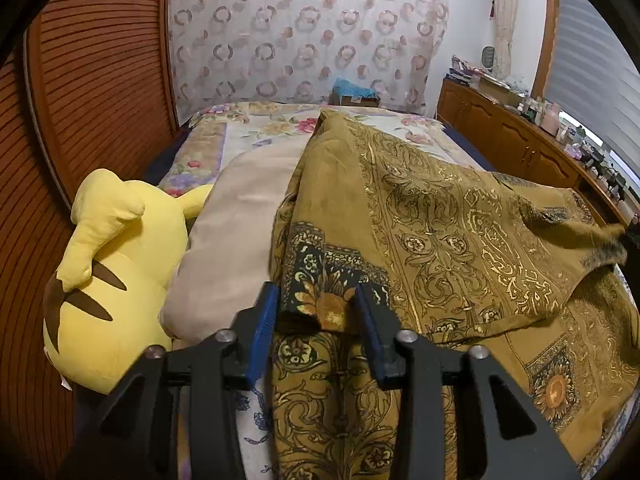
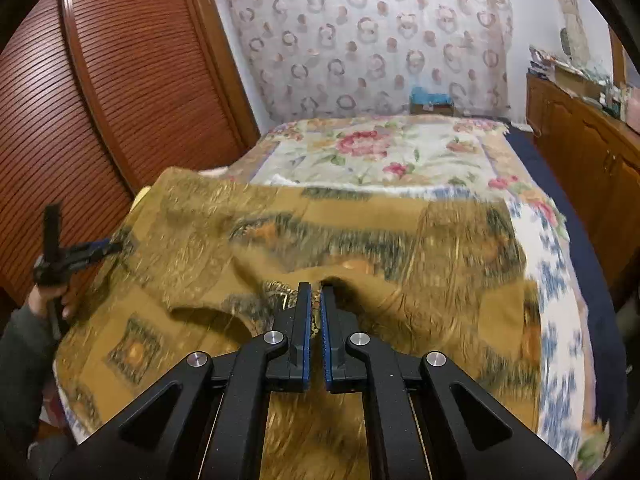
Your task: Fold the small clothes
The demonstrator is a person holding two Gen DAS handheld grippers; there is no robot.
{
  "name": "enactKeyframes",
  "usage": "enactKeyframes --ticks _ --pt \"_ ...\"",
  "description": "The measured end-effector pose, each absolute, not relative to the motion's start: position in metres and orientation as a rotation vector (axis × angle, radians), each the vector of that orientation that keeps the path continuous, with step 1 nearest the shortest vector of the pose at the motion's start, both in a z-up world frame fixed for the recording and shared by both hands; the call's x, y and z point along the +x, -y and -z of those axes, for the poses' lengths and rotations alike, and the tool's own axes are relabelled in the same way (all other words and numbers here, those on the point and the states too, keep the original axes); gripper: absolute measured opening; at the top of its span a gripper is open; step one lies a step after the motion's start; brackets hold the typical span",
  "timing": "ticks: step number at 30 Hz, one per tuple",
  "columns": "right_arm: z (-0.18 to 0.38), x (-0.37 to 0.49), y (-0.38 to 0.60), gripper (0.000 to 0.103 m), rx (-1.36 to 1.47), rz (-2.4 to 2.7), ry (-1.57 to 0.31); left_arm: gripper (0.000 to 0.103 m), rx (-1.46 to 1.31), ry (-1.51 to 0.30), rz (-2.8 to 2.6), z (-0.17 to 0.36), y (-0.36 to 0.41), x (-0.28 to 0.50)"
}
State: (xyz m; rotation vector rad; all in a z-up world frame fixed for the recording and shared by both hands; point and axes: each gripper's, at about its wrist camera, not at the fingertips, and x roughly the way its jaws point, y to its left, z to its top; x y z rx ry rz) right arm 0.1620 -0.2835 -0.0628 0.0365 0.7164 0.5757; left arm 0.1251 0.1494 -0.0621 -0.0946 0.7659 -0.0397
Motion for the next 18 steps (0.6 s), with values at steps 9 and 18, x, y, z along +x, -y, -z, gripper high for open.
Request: enactKeyframes --ticks 9,18 --pt "0.082 0.126 0.293 0.035 -0.021 -0.551 -0.764 0.005 -0.078 -0.735 0.035 0.051 -0.150 0.117" --pt "0.076 0.153 0.366 0.041 -0.002 -0.319 -0.717 0.002 -0.067 -0.712 0.046 0.045 -0.147 0.115"
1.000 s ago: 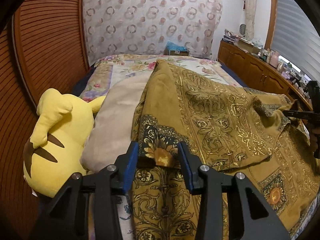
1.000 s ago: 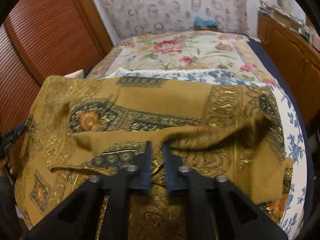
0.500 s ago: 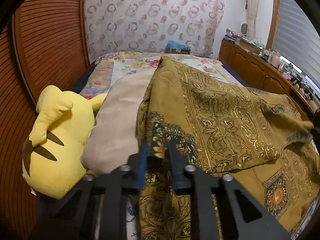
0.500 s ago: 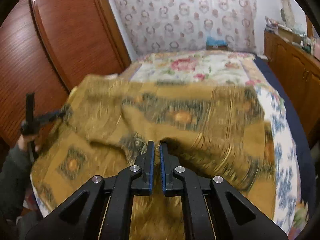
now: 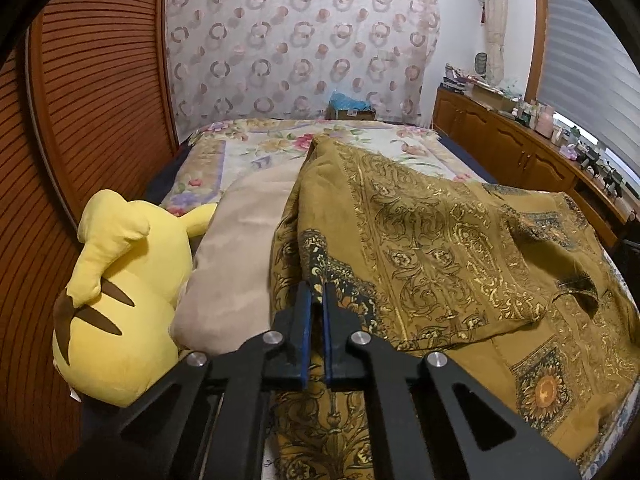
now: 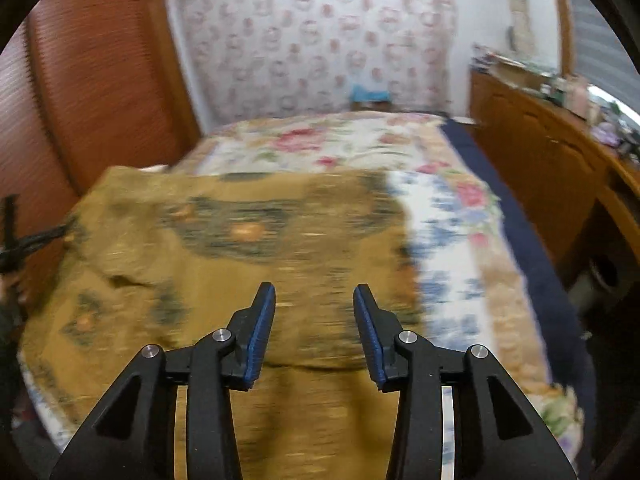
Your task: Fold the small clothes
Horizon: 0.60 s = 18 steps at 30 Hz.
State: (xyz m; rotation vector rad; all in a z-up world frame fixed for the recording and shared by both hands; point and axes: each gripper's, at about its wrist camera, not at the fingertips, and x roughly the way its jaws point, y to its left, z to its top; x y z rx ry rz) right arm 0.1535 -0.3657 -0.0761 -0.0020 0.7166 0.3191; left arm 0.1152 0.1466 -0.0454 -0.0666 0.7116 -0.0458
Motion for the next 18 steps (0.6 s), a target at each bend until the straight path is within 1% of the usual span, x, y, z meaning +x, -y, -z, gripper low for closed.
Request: enactKeyframes --ticks 6,13,14,15,16,18 --pt "0.109 0.185 0.383 0.041 0.024 -0.307 -0.850 0.002 -0.044 -0.687 0.042 0.035 -0.140 0.113" --pt "0.122 0.187 0.373 0.040 -0.012 -0.330 -0.875 0.001 -0.026 -0.690 0.058 0.032 -0.133 0.115" --pt "0.122 0.186 0.371 0.035 -0.023 -0.332 -0.874 0.001 -0.026 -0.685 0.064 0.030 -0.133 0.113" --pt "0.122 0.184 0.369 0.022 -0.035 -0.338 -0.868 0.001 -0.026 -0.676 0.065 0.028 -0.132 0.112" --pt "0.123 0.183 0.366 0.013 -0.050 -0.356 -0.863 0.001 -0.026 -0.671 0.064 0.026 -0.132 0.111" --pt "0.121 0.183 0.366 0.003 -0.066 -0.366 -0.851 0.000 -0.032 -0.654 0.071 0.021 -0.131 0.108"
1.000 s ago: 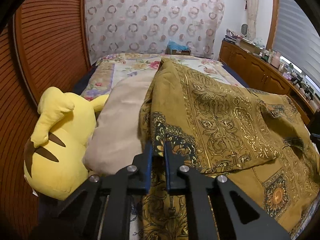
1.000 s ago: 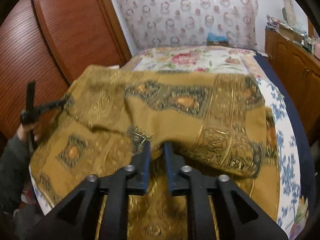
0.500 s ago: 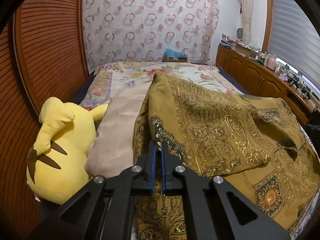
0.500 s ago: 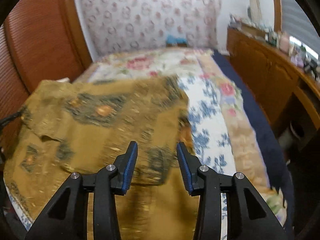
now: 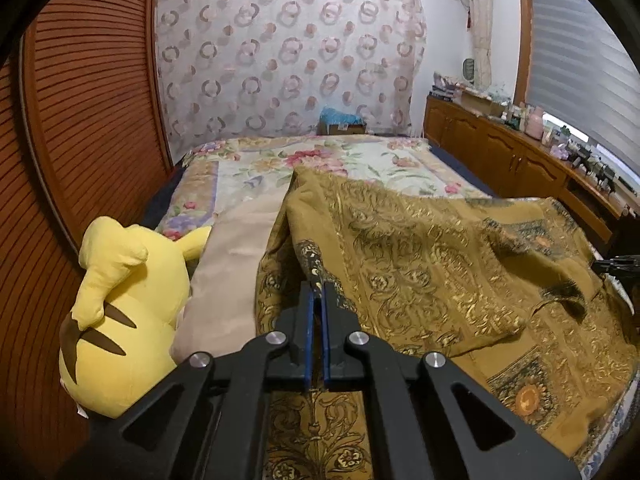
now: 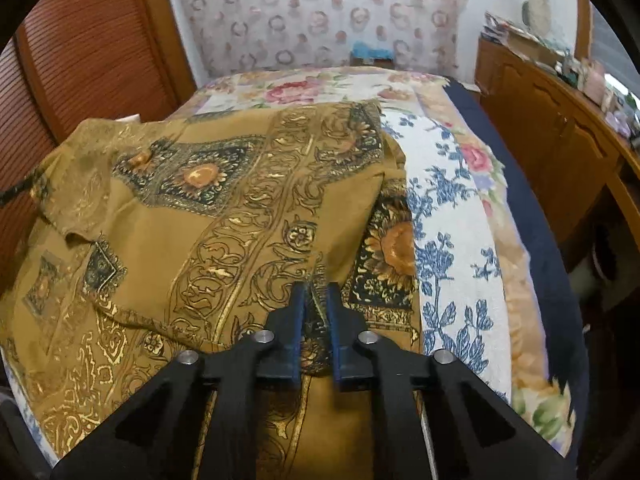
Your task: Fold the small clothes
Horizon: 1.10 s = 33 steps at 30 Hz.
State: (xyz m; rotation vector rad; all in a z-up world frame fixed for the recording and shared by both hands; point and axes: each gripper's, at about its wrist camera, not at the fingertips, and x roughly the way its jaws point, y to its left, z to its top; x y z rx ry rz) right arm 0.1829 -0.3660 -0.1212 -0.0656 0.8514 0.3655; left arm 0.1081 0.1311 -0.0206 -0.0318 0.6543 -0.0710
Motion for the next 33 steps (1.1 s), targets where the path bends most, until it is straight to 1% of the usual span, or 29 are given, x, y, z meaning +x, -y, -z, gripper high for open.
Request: enactKeyframes --ticks 2,7,13,17,24,33 --pt "0.113 0.180 0.367 0.001 -0.055 -0.388 -0.810 0.000 -0.038 -0.635 0.070 0.014 -0.132 0.105" --pt "0.081 0.168 0.379 0.000 -0.002 -0.396 -0.698 0.000 -0.061 -0.606 0.076 -0.002 -0.140 0.099" --pt "0.051 0.154 0.391 0.000 0.007 -0.412 -0.652 0.000 -0.096 -0.584 0.086 -0.014 -0.152 0.077" --pt "0.039 0.142 0.402 0.000 0.018 -0.423 -0.643 0.000 -0.115 -0.585 0.091 -0.014 -0.156 0.048" --pt "0.036 0.113 0.418 0.000 0.002 -0.429 -0.662 0.000 -0.148 -0.606 0.092 0.001 -0.157 -0.006" --pt "0.043 0.081 0.425 0.000 0.005 -0.420 -0.682 0.000 -0.170 -0.633 0.069 0.017 -0.148 -0.046"
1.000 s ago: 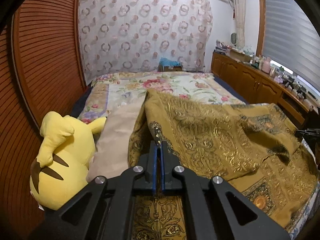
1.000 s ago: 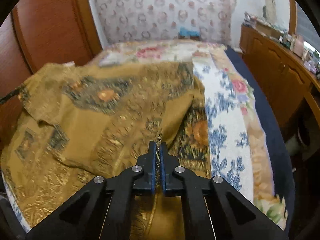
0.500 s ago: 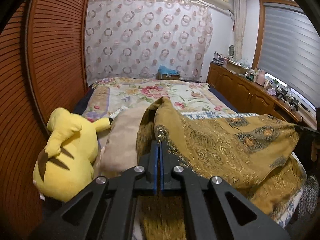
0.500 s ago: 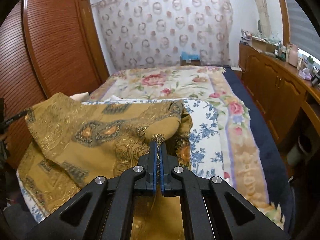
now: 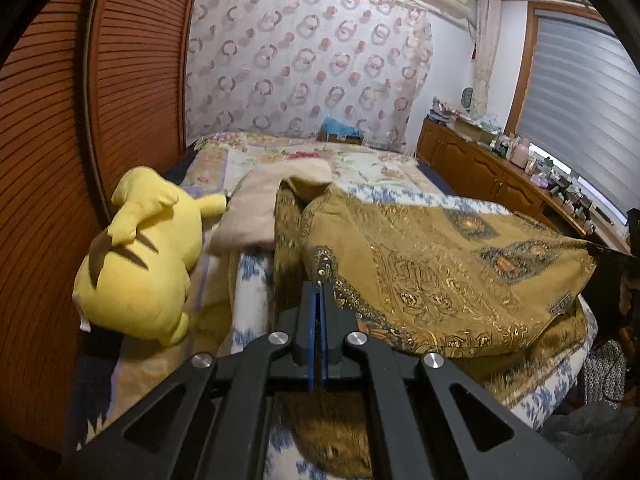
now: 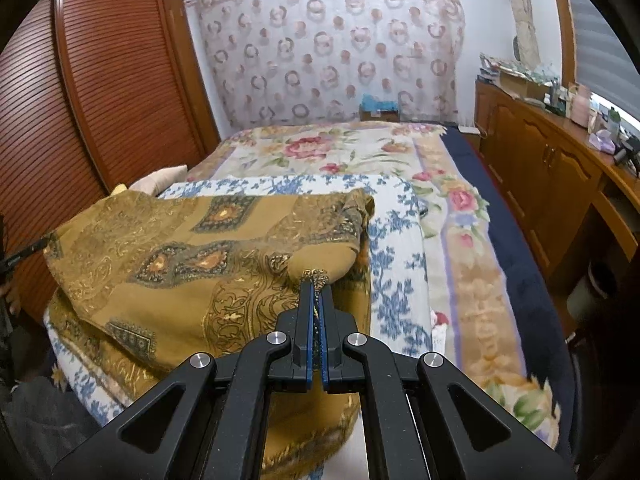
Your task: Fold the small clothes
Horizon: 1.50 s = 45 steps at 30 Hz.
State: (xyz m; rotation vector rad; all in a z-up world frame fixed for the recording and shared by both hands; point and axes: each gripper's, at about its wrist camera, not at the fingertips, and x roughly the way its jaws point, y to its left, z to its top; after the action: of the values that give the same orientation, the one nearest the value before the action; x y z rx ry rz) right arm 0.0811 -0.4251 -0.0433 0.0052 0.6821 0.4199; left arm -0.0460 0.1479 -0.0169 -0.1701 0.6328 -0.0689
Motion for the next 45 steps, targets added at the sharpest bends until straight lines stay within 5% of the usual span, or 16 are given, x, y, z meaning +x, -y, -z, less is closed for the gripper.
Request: enactKeyframes --ticks 14,19,22,27,45 --pt "0.078 0.062 0.427 0.004 -0.006 -0.351 -0.767 0.000 -0.143 -0.699 0.012 0.037 -0.146 -0.049" --pt "0.069 0.065 0.431 0.012 -0.005 -0.315 -0.722 0.013 -0.100 -0.686 0.006 0.033 -0.142 -0.052" --pt "0.060 0.066 0.428 0.019 -0.020 -0.307 -0.683 0.035 -0.101 -0.679 0.019 0.029 -0.141 -0.050" --pt "0.060 0.078 0.405 0.023 -0.055 -0.341 -0.670 0.043 -0.104 -0.692 0.023 0.033 -0.137 -0.044" --pt "0.120 0.085 0.318 0.024 -0.184 -0.460 -0.769 0.045 -0.127 -0.795 -0.024 0.079 -0.139 -0.032"
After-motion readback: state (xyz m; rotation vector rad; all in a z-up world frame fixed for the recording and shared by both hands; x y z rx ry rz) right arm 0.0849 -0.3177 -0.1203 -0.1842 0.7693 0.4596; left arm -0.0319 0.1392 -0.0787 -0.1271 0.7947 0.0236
